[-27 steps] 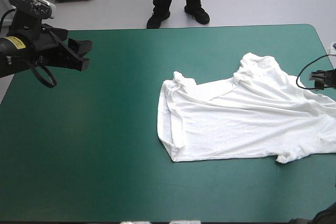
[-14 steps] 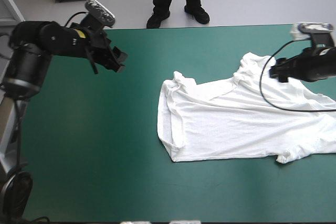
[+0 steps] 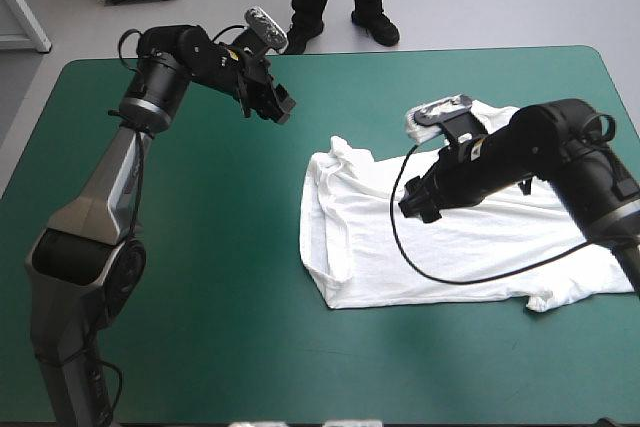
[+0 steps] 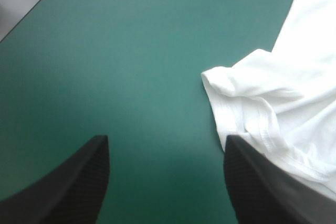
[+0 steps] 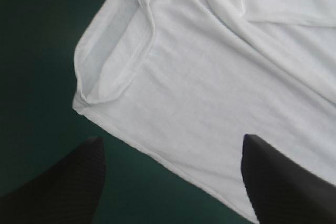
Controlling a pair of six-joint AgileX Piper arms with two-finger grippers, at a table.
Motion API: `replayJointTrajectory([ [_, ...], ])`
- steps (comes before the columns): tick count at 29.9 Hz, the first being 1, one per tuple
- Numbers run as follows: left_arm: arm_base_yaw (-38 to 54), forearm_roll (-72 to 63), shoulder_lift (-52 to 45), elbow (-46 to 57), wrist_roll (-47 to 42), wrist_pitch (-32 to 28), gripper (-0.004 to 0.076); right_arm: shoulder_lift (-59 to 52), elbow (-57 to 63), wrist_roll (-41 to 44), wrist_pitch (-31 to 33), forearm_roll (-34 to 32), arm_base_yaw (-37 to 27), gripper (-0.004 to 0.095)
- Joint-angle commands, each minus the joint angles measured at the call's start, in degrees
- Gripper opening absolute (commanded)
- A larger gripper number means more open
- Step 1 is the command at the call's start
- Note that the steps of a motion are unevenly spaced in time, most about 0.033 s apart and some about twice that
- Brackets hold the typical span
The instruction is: Fold the cloth
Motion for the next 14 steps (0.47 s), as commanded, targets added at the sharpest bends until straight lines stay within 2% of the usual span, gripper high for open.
replayJointTrajectory([
  [1, -1.4, -1.9, 0.4, -3.7, 0.4, -2.8, 0.0458, -4.2, 2.6, 4.0, 0.1, -6.5, 4.0, 0.0671],
  [9, -5.8, 0.3, 9.4, -7.5, -2.8, -9.0, 0.0458, -14.9, 16.4, 6.2, 0.1, -10.7, 5.2, 0.0671],
  [14, -6.6, 0.2, 15.2, -10.6, -4.4, -8.4, 0.0458, -19.0, 18.1, 7.0, 0.1, -14.4, 5.2, 0.0671],
])
